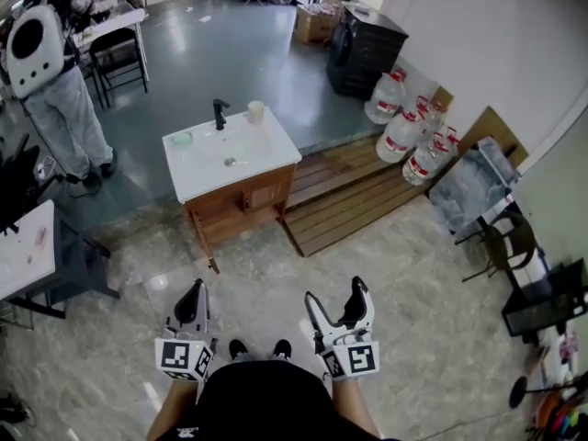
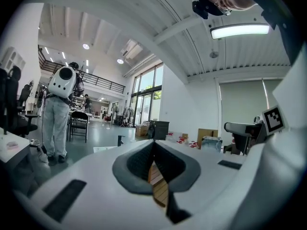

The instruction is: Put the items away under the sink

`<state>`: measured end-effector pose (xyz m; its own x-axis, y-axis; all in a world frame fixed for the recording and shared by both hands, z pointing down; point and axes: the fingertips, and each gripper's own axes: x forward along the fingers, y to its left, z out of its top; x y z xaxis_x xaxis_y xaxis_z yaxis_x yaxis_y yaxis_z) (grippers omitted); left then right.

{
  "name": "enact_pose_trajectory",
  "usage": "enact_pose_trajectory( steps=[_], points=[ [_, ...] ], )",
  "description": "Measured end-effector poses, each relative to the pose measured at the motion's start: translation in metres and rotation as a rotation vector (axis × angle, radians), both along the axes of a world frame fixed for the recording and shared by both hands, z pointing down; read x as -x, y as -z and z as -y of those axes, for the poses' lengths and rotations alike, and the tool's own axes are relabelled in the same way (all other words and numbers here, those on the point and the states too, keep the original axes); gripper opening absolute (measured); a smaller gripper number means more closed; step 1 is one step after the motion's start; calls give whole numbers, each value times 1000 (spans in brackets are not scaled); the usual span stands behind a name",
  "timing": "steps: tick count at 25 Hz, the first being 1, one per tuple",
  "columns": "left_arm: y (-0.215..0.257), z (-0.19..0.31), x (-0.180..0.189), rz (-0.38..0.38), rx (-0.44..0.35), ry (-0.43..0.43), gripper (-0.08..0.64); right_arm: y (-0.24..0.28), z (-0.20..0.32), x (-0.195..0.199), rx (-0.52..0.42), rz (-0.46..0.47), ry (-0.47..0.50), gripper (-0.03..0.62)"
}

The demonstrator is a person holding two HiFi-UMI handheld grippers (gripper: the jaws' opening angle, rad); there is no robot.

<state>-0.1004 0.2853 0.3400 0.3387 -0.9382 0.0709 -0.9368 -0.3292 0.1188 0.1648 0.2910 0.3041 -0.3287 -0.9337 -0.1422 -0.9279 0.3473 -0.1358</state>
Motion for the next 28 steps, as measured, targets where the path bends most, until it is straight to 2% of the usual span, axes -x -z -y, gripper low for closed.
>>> enact_pose_trajectory(
  steps=[3,11,20,28],
  points=[
    [1,-2,2,6,8,-4,5,8,1,3,-15,3,0,443],
    [-4,3,25,0,11,-23,5,-4,-2,13,36,-19,-48,443],
    [-4,8,34,-13,1,-95,5,-5,-10,33,27,-33,-80,443],
    [-9,20,46,-7,19,-85,5,-11,1,39,36,-19,-88,443]
  ],
)
